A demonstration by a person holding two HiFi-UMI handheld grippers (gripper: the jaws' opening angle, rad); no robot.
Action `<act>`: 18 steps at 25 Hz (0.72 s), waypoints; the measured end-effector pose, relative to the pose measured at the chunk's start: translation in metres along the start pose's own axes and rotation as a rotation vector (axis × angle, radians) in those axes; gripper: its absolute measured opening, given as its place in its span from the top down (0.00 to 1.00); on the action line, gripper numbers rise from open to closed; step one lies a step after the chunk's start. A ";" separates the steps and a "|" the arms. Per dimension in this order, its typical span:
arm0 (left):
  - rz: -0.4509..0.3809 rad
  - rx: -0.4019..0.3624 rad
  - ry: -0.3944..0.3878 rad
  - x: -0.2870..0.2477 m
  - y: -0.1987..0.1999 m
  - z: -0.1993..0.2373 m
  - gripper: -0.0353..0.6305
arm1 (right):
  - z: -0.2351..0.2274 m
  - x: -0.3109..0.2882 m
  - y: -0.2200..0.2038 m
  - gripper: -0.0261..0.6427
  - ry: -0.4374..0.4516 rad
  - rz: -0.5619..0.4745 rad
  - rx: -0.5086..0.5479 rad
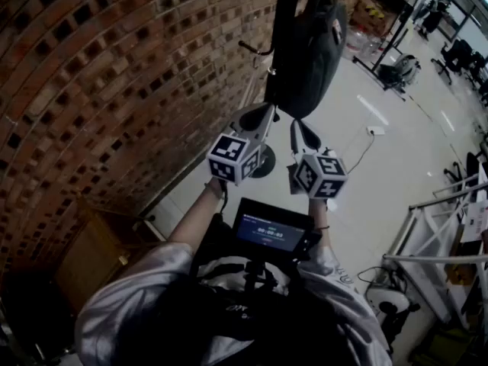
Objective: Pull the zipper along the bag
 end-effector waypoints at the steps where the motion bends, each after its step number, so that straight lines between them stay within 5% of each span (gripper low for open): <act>1: -0.009 -0.003 0.004 -0.002 0.000 0.004 0.94 | -0.001 -0.005 0.000 0.93 0.003 -0.002 0.004; 7: -0.038 -0.013 -0.059 -0.019 0.001 0.039 0.94 | -0.004 -0.045 -0.005 0.84 -0.031 -0.005 0.012; 18: -0.019 -0.007 -0.340 -0.077 0.003 0.121 0.94 | -0.011 -0.104 0.022 0.75 -0.275 -0.073 -0.083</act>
Point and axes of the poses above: the fingertips, and each gripper's own axes: x backward along the fingers, z to its left, y out of its top, the point moved 10 cm from there along x, backward along the fingers, and after that the axes turned 4 degrees about -x, right-handed, at the moved point
